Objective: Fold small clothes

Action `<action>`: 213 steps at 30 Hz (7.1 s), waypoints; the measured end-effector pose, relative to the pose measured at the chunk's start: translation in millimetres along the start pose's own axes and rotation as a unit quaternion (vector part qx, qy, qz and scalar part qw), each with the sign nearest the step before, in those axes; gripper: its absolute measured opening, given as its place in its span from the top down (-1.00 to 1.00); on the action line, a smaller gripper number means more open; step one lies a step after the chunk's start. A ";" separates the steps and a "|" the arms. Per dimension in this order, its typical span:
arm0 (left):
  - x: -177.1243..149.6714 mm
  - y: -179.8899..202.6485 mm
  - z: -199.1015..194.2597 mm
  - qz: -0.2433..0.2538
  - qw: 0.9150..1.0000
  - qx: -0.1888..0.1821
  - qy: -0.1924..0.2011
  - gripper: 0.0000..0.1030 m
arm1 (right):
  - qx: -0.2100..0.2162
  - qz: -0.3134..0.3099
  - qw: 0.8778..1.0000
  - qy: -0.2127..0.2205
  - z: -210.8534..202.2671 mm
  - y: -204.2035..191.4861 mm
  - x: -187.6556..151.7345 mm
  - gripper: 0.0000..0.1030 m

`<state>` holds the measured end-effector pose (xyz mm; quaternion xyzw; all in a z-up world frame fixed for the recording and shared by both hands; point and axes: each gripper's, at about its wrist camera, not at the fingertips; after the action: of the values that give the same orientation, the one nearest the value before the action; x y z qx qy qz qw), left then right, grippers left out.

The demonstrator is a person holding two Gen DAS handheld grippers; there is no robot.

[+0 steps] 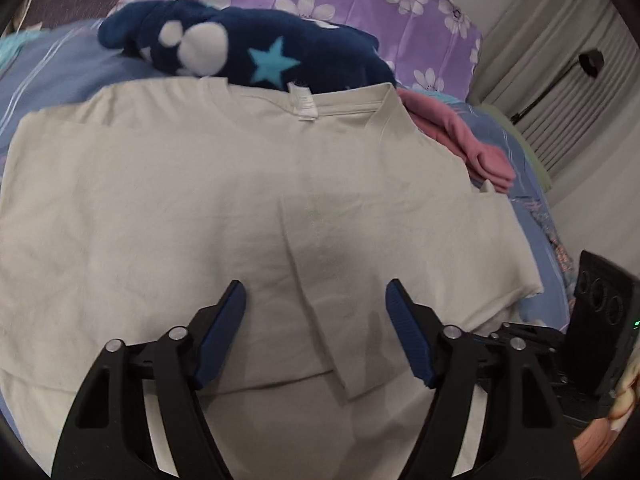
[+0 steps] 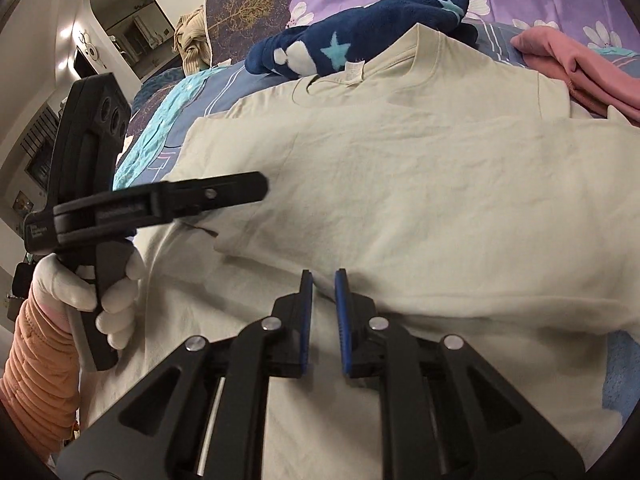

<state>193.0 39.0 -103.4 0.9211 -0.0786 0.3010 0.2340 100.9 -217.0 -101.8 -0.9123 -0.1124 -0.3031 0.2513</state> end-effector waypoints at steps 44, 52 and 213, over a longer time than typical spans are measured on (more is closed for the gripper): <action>5.5 -124.8 -88.0 -0.036 0.982 0.169 0.081 0.69 | -0.075 0.088 0.993 0.038 -70.1 56.2 -20.2 0.21; 0.9 -76.6 -28.1 0.027 0.986 0.159 0.035 0.14 | -0.195 0.138 0.967 0.087 -75.5 85.2 -11.0 0.92; -32.4 -78.4 -148.2 -0.120 0.984 0.009 0.128 0.91 | 0.045 0.237 0.966 0.089 -128.2 161.0 35.8 0.94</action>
<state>112.6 178.9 -47.5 0.8799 0.0660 0.3865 0.2685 123.1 -419.3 -54.4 -0.8701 0.1165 -0.3097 0.3654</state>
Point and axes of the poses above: each gripper's, at about its wrist camera, not at the fingertips, and z roughly the way its jaws point, y to its right, x to its top, and after that the axes turned 5 degrees about y, right-handed
